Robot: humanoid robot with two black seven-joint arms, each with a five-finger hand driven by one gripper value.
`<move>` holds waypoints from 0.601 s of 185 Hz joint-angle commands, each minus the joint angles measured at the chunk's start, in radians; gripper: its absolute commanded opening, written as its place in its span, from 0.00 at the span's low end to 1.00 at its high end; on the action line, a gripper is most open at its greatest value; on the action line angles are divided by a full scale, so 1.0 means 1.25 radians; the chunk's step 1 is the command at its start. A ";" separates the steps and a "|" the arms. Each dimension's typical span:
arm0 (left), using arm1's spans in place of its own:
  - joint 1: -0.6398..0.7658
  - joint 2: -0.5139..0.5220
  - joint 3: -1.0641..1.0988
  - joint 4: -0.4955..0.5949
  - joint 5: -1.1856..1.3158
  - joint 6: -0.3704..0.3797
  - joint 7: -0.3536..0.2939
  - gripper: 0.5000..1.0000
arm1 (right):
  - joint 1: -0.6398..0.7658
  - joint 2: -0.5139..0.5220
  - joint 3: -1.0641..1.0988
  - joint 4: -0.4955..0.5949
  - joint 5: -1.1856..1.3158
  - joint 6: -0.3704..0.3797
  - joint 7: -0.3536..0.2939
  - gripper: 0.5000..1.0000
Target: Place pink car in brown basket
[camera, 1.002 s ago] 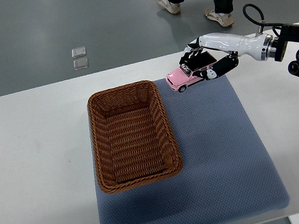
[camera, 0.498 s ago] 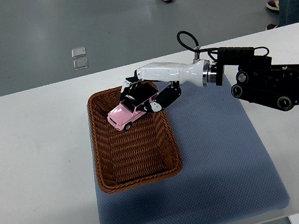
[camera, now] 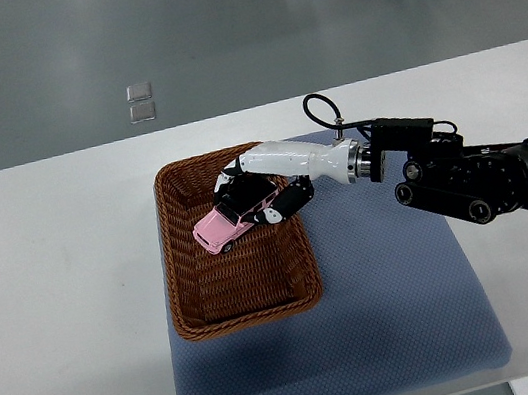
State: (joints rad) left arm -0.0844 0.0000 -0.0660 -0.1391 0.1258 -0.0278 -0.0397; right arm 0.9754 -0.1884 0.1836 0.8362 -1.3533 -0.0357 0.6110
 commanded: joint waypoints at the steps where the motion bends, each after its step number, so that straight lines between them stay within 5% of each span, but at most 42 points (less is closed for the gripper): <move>1: 0.000 0.000 -0.001 -0.002 0.000 0.000 0.000 1.00 | -0.008 -0.003 0.000 0.000 0.000 -0.018 0.000 0.81; 111: 0.000 0.000 -0.001 -0.005 0.000 0.000 0.000 1.00 | -0.022 -0.070 0.105 0.000 0.091 -0.024 0.000 0.83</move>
State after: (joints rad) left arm -0.0844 0.0000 -0.0670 -0.1444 0.1266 -0.0275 -0.0396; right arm 0.9596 -0.2621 0.2436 0.8386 -1.3066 -0.0777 0.6109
